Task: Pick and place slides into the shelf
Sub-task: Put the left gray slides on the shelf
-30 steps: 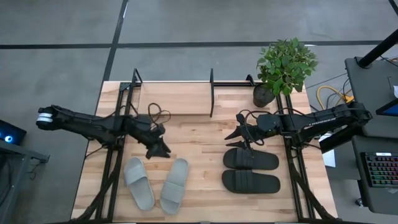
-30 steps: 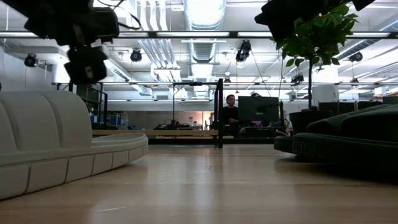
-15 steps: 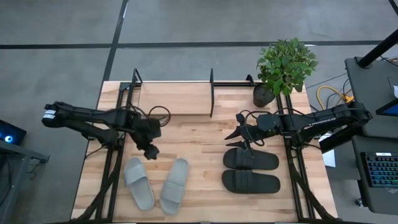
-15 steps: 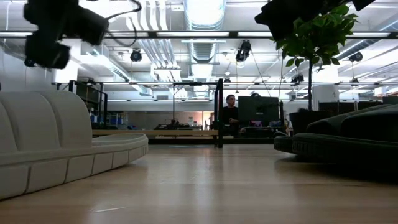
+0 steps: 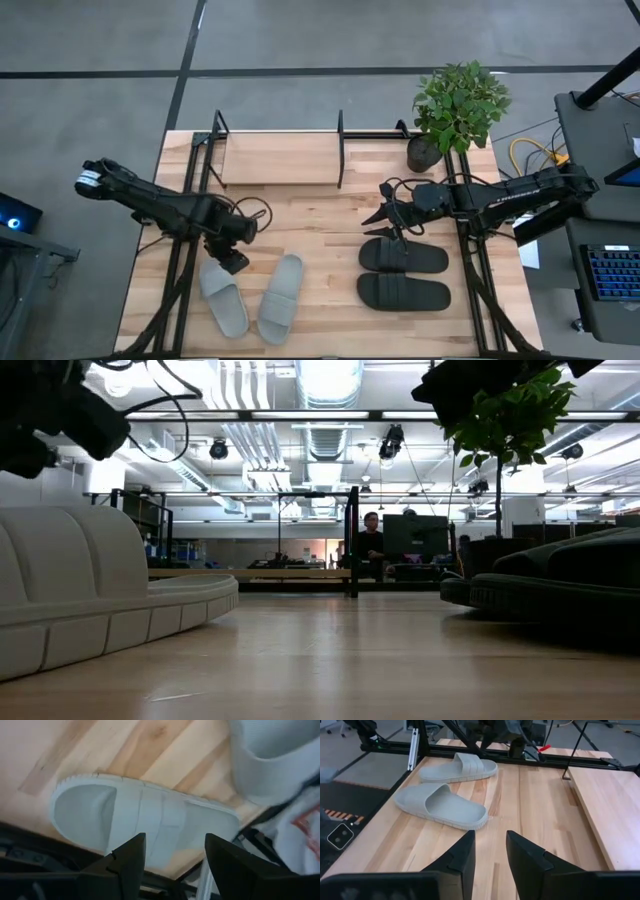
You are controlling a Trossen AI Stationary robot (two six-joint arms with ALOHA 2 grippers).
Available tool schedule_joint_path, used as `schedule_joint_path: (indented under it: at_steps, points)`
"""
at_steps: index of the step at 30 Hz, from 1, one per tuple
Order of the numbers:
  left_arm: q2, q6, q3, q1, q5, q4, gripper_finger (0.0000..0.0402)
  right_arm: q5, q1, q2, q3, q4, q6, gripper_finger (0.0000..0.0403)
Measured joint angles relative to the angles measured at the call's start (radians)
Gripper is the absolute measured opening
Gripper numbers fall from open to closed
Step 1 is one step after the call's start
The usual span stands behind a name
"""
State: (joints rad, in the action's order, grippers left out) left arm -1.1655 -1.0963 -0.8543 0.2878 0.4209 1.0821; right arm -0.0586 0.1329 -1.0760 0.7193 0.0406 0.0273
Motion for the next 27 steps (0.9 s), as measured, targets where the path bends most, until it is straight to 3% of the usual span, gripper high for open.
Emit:
schedule_joint_path:
  at_steps: [8, 12, 16, 22, 27]
  points:
    - [-0.118, -0.118, -0.072, 0.180, -0.041, 0.002, 0.0189, 0.000, 0.000, 0.000, 0.000, 0.002, 0.000, 0.0099]
    - [-0.201, -0.131, -0.163, 0.247, -0.128, 0.033, 0.0189, 0.001, 0.000, 0.000, 0.000, 0.002, 0.007, 0.0102]
    - [-0.324, -0.132, -0.296, 0.310, -0.233, 0.151, 0.0189, 0.001, 0.000, 0.000, 0.000, 0.003, 0.007, 0.0101]
    - [-0.563, -0.139, -0.501, 0.393, -0.328, 0.478, 0.0189, 0.001, 0.000, 0.000, 0.000, 0.008, 0.008, 0.0093]
    - [-0.705, -0.154, -0.601, 0.428, -0.318, 0.452, 0.0189, 0.001, 0.000, 0.000, -0.002, 0.008, 0.009, 0.0091]
